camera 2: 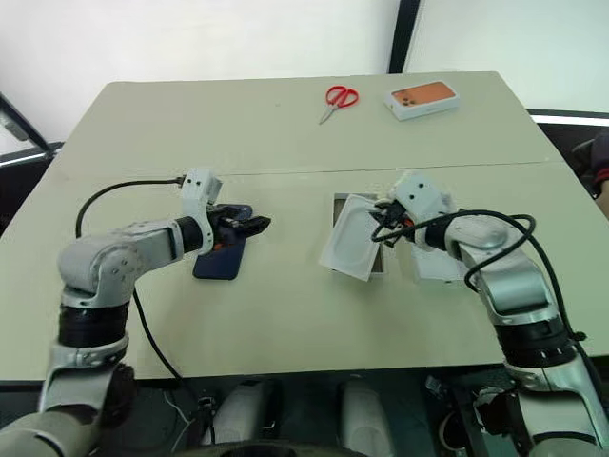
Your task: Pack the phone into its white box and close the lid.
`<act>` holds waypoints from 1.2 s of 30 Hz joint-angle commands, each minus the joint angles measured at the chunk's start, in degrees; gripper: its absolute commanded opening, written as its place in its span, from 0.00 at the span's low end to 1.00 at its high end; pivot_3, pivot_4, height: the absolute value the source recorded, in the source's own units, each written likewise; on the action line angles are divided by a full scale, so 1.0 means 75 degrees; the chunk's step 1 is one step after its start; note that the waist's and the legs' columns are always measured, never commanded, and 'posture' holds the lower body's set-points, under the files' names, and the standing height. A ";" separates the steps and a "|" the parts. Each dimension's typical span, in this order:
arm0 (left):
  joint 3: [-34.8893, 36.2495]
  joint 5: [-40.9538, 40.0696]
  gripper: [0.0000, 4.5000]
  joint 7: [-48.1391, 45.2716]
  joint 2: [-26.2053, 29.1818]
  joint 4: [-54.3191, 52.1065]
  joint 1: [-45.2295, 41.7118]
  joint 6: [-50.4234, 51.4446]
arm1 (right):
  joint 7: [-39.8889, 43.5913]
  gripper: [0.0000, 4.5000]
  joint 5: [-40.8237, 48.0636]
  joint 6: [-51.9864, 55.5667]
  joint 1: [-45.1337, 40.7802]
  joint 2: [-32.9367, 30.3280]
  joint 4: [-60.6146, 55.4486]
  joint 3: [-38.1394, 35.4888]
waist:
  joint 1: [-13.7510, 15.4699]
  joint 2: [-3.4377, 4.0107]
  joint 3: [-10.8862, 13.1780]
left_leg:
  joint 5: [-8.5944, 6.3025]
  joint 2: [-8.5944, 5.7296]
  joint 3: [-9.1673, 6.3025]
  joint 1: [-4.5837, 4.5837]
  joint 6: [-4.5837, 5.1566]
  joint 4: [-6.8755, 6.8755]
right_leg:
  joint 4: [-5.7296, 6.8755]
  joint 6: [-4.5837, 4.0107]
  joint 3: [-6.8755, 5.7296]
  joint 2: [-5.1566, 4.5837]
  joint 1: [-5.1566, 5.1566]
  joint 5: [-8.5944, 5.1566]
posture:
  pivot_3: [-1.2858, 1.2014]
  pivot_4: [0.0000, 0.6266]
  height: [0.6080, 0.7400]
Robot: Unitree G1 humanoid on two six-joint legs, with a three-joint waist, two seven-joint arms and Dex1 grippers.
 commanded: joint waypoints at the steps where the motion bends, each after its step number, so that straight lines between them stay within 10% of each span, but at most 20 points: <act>1: -0.0119 0.0461 1.00 -0.1124 0.0437 -0.0433 0.0446 -0.1885 | -0.0418 0.01 -0.0296 0.0481 -0.0336 0.0195 0.0152 0.0162 | 0.0086 0.0000 0.0000 | -0.0002 -0.0003 0.0001 -0.0003 0.0003 0.0001 | -0.0004 0.0000 0.0000 -0.0004 -0.0001 0.0000 | 0.52 0.24 1.00; 16: -0.0184 0.0368 1.00 -0.3536 0.1705 -0.0840 0.1834 -0.3175 | -0.0602 0.01 -0.1073 0.0764 -0.0896 0.0495 0.0879 0.1021 | -0.0091 0.0003 0.0002 | -0.0037 0.0008 -0.0001 -0.0004 0.0067 0.0002 | 0.0001 -0.0001 -0.0006 0.0007 -0.0002 0.0001 | 0.52 0.24 1.00; 36: -0.0318 0.0531 1.00 -0.3468 0.1552 -0.1046 0.2091 -0.3183 | 0.0695 0.01 -0.1876 -0.3178 -0.1373 0.0798 0.2805 0.1641 | -0.0120 0.0005 0.0003 | -0.0037 0.0012 0.0002 0.0001 0.0067 0.0003 | 0.0007 0.0001 -0.0006 0.0014 -0.0003 0.0001 | 0.52 0.24 1.00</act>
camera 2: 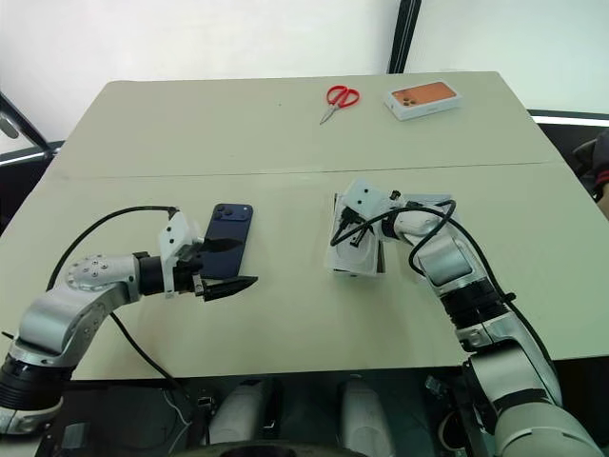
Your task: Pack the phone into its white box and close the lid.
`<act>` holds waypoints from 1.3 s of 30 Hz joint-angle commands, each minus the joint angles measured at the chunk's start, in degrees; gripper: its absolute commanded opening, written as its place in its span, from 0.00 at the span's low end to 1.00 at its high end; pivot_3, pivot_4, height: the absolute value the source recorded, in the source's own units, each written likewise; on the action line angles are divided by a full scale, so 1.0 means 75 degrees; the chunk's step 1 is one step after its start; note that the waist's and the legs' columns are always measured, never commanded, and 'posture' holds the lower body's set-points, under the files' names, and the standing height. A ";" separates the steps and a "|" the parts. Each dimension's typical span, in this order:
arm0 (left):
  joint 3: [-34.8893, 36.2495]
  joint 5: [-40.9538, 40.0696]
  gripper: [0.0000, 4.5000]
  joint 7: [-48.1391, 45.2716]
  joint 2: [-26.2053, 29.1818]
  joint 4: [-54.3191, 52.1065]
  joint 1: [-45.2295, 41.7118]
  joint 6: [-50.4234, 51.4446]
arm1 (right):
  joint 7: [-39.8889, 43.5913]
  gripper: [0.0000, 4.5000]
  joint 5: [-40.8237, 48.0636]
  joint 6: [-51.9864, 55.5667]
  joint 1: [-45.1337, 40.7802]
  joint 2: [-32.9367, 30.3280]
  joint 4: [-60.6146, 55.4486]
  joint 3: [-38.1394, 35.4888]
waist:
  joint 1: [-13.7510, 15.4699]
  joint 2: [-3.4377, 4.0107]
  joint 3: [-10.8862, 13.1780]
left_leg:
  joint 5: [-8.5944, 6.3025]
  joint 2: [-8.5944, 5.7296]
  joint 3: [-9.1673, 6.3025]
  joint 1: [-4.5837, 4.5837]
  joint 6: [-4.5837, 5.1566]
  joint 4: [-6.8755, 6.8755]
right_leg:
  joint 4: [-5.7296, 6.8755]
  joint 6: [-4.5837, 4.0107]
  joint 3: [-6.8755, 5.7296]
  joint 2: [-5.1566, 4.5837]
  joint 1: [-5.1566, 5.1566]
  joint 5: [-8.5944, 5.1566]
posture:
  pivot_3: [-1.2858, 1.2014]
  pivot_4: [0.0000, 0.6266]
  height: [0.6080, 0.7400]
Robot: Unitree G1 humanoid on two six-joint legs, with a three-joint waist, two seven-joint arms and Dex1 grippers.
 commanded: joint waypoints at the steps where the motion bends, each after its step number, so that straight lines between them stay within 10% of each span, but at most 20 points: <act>1: -0.0038 -0.0037 1.00 0.0075 -0.0065 -0.0338 0.0027 -0.0038 | 0.0353 0.01 -0.0069 -0.0554 -0.0150 -0.0037 -0.0103 -0.0004 | -0.0003 0.0000 0.0000 | 0.0000 0.0000 0.0000 0.0000 0.0000 0.0000 | 0.0000 0.0000 0.0000 0.0000 0.0000 0.0000 | 0.52 0.24 1.00; 21: -0.0097 0.0009 1.00 0.0118 -0.0106 -0.0208 0.0001 -0.0120 | 0.1906 0.01 0.0482 0.0608 0.1784 -0.1758 -0.3372 -0.0729 | 0.0012 0.0002 0.0001 | -0.0002 0.0004 -0.0004 0.0002 0.0003 0.0001 | -0.0001 0.0000 -0.0002 0.0000 0.0007 0.0000 | 0.52 0.24 1.00; 39: -0.0087 0.0009 1.00 0.0201 -0.0119 -0.0220 0.0014 -0.0074 | 0.1832 0.01 -0.0356 0.0262 0.1664 -0.2103 -0.3083 -0.0614 | 0.0023 0.0002 0.0001 | -0.0002 0.0002 -0.0004 0.0002 0.0003 0.0007 | -0.0001 0.0000 -0.0002 -0.0001 0.0010 0.0000 | 0.52 0.24 1.00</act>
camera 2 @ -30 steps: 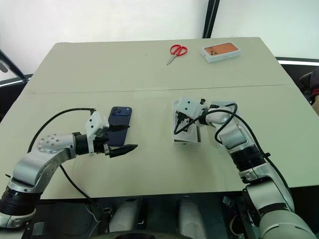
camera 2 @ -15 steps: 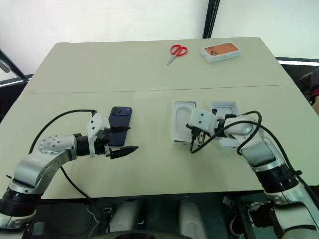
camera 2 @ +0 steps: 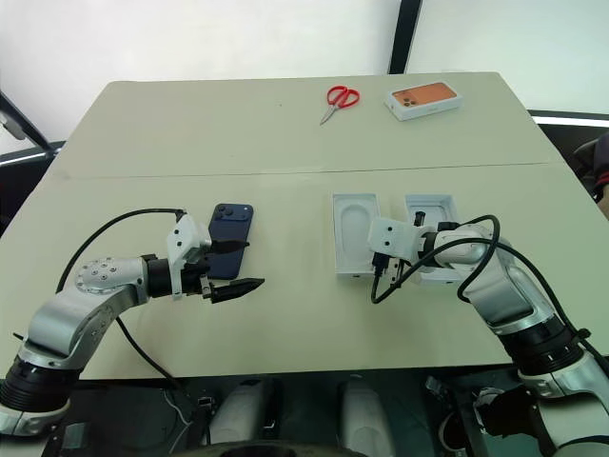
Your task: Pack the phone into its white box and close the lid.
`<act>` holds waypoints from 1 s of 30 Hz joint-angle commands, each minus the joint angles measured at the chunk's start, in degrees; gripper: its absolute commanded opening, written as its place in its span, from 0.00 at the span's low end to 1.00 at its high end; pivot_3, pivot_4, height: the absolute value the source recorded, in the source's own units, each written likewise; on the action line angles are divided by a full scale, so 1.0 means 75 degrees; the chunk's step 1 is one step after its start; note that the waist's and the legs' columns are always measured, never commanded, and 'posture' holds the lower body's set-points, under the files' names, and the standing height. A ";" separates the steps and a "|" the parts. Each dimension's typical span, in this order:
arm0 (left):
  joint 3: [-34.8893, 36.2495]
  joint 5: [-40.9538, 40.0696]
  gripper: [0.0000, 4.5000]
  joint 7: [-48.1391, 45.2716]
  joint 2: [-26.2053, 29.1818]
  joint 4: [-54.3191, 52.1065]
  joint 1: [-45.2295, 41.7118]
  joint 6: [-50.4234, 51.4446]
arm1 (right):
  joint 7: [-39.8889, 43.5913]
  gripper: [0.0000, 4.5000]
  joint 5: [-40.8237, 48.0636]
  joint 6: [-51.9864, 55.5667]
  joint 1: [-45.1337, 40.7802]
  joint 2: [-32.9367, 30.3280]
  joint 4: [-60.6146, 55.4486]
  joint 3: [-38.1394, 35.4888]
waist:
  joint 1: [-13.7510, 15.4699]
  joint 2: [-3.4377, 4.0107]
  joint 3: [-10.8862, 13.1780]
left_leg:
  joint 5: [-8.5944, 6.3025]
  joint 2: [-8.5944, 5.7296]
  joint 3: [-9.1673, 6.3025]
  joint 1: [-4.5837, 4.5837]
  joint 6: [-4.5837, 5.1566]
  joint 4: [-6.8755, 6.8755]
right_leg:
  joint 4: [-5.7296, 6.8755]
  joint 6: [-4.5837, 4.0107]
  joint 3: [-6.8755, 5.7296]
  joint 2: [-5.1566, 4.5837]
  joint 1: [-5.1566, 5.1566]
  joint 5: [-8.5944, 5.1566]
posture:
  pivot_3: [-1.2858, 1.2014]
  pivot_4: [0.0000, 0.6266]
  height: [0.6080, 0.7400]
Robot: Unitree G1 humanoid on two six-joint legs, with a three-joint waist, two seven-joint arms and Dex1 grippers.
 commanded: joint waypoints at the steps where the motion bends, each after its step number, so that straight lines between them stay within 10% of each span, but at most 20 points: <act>1: 0.0120 -0.0018 1.00 0.0039 0.0012 -0.0160 0.0012 -0.0059 | 0.0026 0.01 0.0148 -0.0136 -0.0188 0.0048 -0.0170 -0.0246 | 0.0001 0.0000 0.0000 | 0.0000 0.0000 0.0000 0.0000 0.0000 0.0000 | 0.0000 0.0000 0.0000 0.0000 0.0000 0.0000 | 0.52 0.24 1.00; 12: 0.1362 -0.0498 1.00 0.1663 -0.0620 0.0416 -0.0382 0.1117 | -0.0605 0.01 0.1062 0.0589 -0.0480 0.1298 -0.0734 -0.0701 | -0.0002 -0.0003 0.0000 | 0.0000 0.0002 -0.0006 0.0000 0.0000 0.0005 | 0.0002 0.0000 -0.0004 0.0002 0.0002 0.0000 | 0.52 0.24 1.00; 30: 0.3721 -0.1549 1.00 0.4539 -0.1184 0.1195 -0.1513 0.5007 | -0.2032 0.01 -0.0073 0.1333 -0.1609 0.3722 0.0357 0.1456 | 0.0002 -0.0005 -0.0001 | 0.0024 -0.0009 -0.0011 -0.0005 -0.0043 0.0010 | 0.0015 0.0002 -0.0007 -0.0003 -0.0012 0.0000 | 0.52 0.24 1.00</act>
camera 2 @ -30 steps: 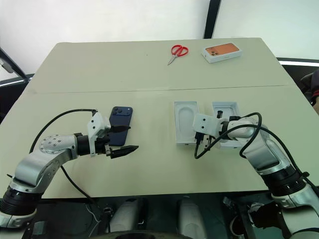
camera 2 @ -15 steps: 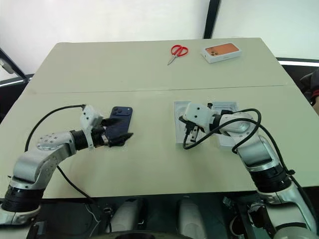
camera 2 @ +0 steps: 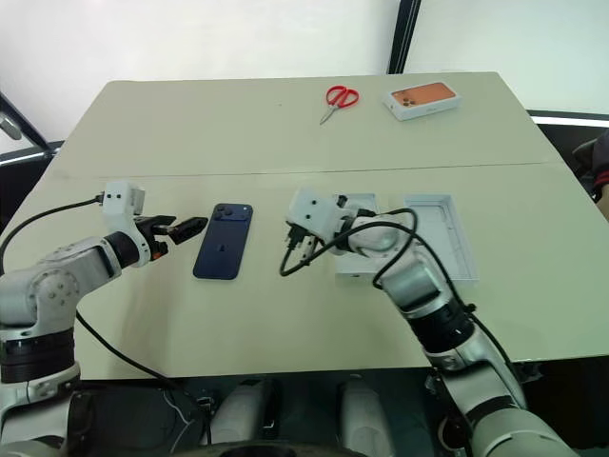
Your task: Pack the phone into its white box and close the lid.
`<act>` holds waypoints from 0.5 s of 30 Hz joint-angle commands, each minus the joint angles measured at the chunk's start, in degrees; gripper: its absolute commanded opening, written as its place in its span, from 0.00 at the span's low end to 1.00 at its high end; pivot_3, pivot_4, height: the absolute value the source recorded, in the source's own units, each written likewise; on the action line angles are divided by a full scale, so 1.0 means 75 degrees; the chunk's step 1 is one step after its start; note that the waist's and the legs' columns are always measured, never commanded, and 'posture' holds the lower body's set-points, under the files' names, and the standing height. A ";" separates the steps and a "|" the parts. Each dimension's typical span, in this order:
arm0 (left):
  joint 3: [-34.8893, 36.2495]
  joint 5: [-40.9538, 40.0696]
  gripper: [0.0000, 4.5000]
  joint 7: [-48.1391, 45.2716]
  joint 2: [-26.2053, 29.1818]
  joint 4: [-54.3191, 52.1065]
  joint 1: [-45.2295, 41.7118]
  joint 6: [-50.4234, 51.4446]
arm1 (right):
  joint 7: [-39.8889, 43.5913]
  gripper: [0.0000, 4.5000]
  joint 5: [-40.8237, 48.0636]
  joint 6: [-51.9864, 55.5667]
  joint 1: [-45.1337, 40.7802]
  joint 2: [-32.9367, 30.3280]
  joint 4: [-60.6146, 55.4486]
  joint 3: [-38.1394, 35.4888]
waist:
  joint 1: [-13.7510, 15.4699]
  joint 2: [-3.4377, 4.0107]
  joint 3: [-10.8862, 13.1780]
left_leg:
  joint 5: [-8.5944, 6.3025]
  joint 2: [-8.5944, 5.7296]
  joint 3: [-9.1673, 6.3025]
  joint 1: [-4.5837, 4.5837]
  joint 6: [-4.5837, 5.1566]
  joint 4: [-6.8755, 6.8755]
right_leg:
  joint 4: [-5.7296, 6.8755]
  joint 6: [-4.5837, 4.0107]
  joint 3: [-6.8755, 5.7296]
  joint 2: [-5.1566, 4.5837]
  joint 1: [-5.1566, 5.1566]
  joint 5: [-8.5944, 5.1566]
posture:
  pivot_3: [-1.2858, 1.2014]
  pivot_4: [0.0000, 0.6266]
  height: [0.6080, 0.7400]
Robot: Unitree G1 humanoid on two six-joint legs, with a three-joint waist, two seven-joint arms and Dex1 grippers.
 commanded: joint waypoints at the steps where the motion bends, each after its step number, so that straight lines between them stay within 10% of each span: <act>1: 0.0398 -0.0287 1.00 0.0153 0.0014 -0.0113 -0.0161 0.0504 | -0.0133 0.01 -0.0241 -0.0135 -0.0132 0.0075 0.0139 0.0131 | 0.0000 -0.0001 -0.0001 | 0.0000 -0.0001 0.0000 -0.0001 -0.0001 0.0000 | 0.0000 0.0000 0.0000 -0.0002 0.0000 0.0000 | 0.52 0.24 1.00; 15: 0.0873 -0.0880 1.00 0.0288 -0.0274 -0.0235 -0.0208 0.1164 | 0.0002 0.01 -0.0320 -0.0174 0.0048 -0.0038 0.0201 0.0143 | -0.0031 -0.0002 -0.0001 | 0.0003 0.0003 0.0001 -0.0001 -0.0006 -0.0004 | 0.0003 0.0000 0.0002 0.0002 -0.0008 0.0000 | 0.52 0.24 1.00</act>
